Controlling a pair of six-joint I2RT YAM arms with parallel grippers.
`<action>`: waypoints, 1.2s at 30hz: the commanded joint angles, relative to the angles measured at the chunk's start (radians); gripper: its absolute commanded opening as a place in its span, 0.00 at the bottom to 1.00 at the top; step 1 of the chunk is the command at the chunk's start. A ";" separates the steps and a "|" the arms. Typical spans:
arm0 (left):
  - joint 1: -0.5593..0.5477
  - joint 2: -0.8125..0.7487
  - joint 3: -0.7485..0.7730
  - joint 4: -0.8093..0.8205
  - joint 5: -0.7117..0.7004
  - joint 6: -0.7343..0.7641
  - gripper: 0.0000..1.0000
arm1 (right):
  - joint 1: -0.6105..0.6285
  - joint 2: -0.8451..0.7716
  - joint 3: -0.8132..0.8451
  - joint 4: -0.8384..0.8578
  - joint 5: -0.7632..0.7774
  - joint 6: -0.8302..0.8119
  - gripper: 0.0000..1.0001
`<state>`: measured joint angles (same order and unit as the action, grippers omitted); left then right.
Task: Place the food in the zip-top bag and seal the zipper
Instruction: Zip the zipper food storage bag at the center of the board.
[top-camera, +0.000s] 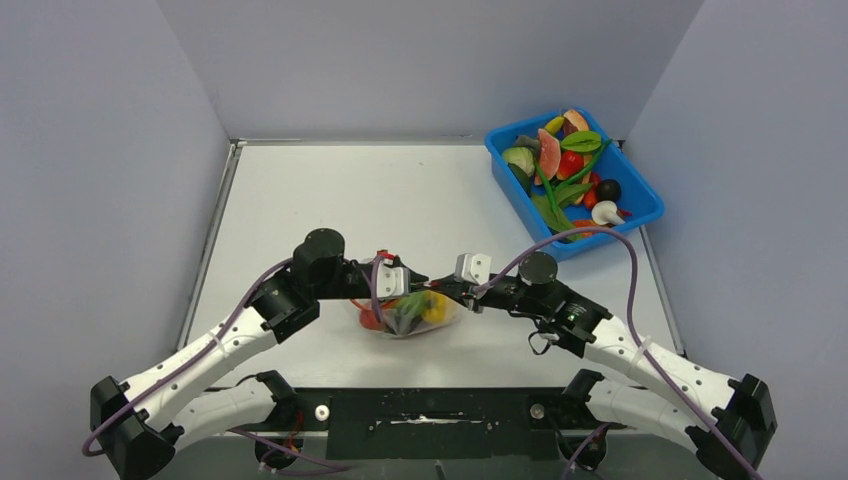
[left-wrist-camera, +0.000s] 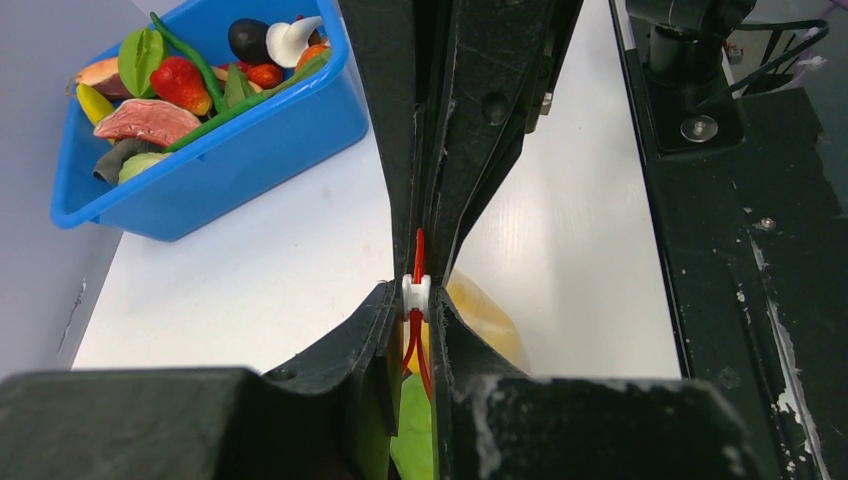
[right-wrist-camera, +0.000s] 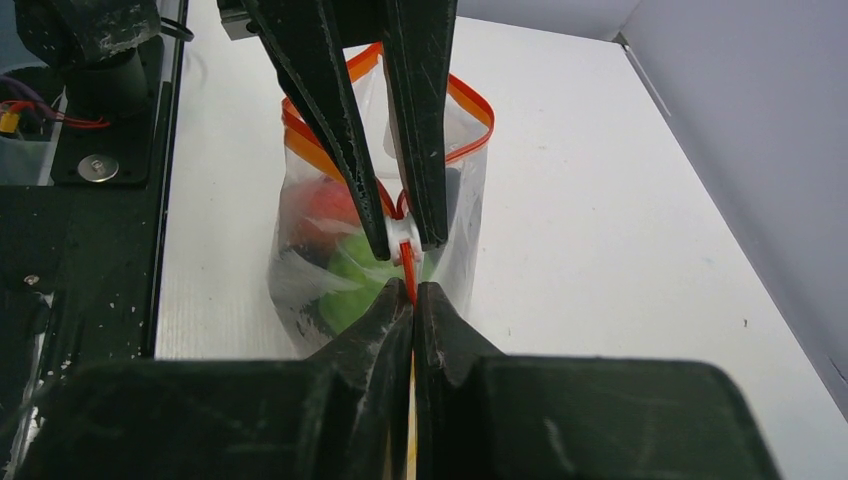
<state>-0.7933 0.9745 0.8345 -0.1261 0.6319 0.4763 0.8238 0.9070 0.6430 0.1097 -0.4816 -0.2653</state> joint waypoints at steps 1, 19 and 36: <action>0.005 -0.027 0.022 -0.069 -0.058 0.019 0.00 | -0.015 -0.054 0.008 0.066 0.014 -0.017 0.00; 0.006 -0.040 0.005 -0.056 -0.029 0.009 0.00 | -0.010 -0.001 0.040 0.068 -0.034 -0.020 0.33; 0.006 -0.038 0.001 -0.053 -0.026 0.014 0.00 | 0.004 0.019 0.071 0.074 -0.048 -0.022 0.23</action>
<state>-0.7902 0.9398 0.8280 -0.2012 0.5991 0.4831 0.8196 0.9398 0.6613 0.1192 -0.5106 -0.2802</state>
